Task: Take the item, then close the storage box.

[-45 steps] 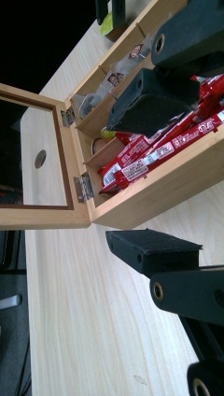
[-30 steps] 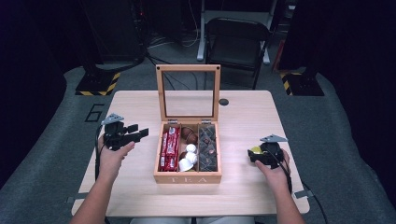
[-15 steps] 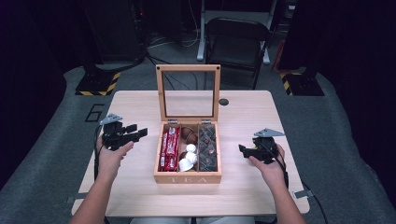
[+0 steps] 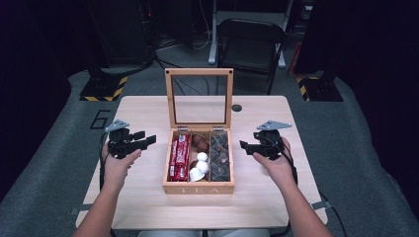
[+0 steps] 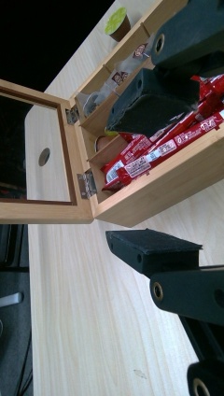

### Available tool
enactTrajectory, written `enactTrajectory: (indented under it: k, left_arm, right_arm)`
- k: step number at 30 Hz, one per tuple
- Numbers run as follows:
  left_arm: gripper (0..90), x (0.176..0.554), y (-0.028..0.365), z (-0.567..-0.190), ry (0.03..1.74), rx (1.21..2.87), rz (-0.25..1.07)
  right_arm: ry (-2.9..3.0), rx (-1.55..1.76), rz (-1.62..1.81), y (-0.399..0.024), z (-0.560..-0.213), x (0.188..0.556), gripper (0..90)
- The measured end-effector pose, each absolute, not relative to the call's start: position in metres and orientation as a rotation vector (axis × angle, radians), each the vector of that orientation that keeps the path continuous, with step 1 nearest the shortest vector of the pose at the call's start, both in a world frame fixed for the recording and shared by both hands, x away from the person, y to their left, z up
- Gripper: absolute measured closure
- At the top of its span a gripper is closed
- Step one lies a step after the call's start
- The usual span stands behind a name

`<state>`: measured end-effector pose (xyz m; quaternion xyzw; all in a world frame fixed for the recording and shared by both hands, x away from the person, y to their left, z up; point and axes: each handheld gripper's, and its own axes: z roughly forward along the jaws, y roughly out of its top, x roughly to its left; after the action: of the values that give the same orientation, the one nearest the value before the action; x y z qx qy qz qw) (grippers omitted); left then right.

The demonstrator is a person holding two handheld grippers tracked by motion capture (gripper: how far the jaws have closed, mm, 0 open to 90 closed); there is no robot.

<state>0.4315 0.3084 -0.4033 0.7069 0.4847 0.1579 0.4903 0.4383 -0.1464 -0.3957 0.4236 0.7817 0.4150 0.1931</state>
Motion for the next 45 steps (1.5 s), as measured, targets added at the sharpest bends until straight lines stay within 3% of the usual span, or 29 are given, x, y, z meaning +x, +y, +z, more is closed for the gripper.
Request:
enactTrajectory:
  k: [26,45]
  left_arm:
    - [38.6,0.433,0.303,-0.403,1.191,1.743,0.395]
    - [36.4,0.432,0.302,-0.402,1.160,1.737,0.399]
  right_arm:
    - [2.247,1.139,1.167,-0.110,-0.351,0.478,35.9]
    - [2.236,1.160,1.140,-0.103,-0.346,0.511,33.9]
